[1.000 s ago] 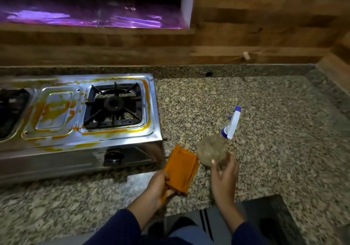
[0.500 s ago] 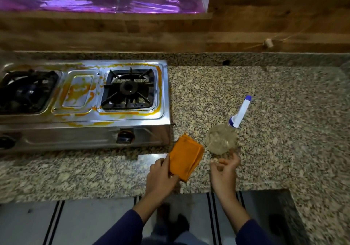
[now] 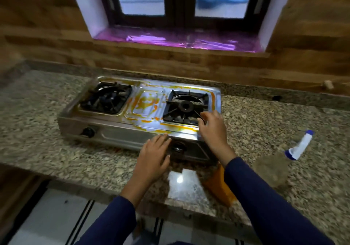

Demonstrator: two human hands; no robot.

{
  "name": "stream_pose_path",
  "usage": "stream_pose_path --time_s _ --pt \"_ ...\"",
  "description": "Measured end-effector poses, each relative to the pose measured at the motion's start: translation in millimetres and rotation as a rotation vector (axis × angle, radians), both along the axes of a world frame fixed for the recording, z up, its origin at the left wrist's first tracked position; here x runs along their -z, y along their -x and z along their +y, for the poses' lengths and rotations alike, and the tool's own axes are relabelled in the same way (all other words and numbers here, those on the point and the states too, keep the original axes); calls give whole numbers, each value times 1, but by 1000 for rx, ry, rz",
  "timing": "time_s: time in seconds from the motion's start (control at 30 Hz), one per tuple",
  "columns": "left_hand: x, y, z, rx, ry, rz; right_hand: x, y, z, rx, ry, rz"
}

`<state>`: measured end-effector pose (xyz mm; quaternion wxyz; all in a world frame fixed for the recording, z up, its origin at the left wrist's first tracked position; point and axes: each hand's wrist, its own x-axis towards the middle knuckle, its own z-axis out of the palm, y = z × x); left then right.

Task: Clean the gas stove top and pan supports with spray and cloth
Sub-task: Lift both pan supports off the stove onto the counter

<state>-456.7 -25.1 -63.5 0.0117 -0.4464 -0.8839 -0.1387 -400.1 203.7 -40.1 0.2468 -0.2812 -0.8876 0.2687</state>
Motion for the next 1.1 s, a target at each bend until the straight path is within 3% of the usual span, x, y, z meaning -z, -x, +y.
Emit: stream_pose_path --time_s 0.13,0.37,0.53,0.67,0.83,0.93,1.1 --pt "13 29 -19 123 44 44 12 40 1 126 -84 -235" --pt "30 80 -36 436 -7 140 14 64 -9 349 -36 -226" --pt "19 121 -48 555 -165 135 -2 77 -28 473 -84 -96" --pt "4 154 -67 366 -355 43 -16 71 -51 530 -158 -51" --pt "-20 217 -86 -158 -387 2 -21 69 -82 567 -132 50" --pt "-37 248 -85 -426 -271 -137 -17 79 -99 575 -66 121" --pt "-50 282 -59 -541 26 -222 -11 102 -104 557 5 207"
